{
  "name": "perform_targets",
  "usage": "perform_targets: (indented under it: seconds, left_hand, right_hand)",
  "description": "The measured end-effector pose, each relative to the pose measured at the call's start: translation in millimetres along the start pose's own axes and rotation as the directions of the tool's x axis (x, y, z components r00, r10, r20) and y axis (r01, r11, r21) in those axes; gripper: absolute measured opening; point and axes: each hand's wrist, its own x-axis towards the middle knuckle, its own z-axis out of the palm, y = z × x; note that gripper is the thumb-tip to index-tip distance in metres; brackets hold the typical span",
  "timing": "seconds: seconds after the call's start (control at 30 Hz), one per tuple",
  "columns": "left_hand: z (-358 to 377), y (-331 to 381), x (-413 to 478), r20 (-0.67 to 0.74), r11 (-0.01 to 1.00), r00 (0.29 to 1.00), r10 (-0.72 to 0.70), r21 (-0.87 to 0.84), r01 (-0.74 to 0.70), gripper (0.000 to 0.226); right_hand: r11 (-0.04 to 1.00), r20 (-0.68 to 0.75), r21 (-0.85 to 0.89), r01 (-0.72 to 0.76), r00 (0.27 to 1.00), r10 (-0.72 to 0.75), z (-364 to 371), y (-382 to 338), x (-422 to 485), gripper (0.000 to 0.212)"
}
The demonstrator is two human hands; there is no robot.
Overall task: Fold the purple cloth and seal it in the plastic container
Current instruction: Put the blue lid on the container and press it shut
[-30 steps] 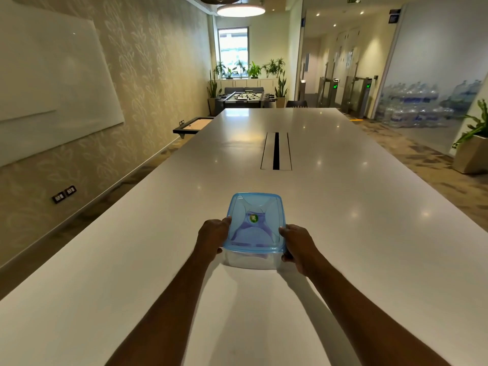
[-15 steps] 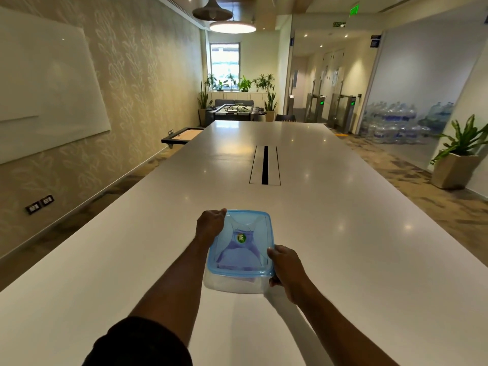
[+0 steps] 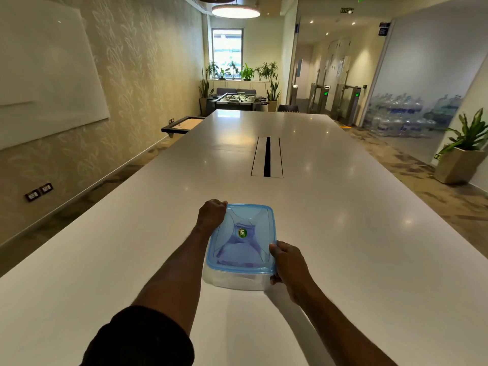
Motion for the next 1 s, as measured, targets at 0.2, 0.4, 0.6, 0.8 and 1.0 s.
perform_targets:
  seconds: [0.2, 0.4, 0.6, 0.8, 1.0]
  left_hand:
    - [2.9, -4.3, 2.6, 0.077, 0.999, 0.997, -0.020, -0.042, 0.023, 0.031]
    - [4.9, -4.5, 6.9, 0.109, 0.998, 0.993, -0.041, -0.041, 0.046, 0.038]
    - [10.4, -8.1, 9.7, 0.066, 0.998, 0.997, -0.043, -0.042, 0.046, 0.036]
    - [12.4, -11.2, 12.7, 0.034, 0.999, 0.999, -0.031, -0.017, 0.032, 0.036]
    - [13.7, -11.8, 12.0, 0.006, 1.000, 1.000, -0.008, -0.008, 0.008, 0.035]
  right_hand:
    - [1.000, -0.008, -0.013, 0.008, 1.000, -0.008, 0.1, 1.1, -0.5, 0.025]
    - [0.996, 0.055, -0.040, -0.085, 0.995, 0.087, -11.6, -3.8, 7.0, 0.027]
    - [0.992, -0.156, -0.101, -0.071, 0.986, 0.055, -25.3, -34.3, 58.1, 0.045]
    - [0.983, -0.139, -0.179, -0.030, 0.990, 0.005, -3.0, -44.5, 109.5, 0.039]
    - [0.967, -0.176, -0.254, 0.023, 0.982, -0.069, 13.6, -35.5, 128.9, 0.038]
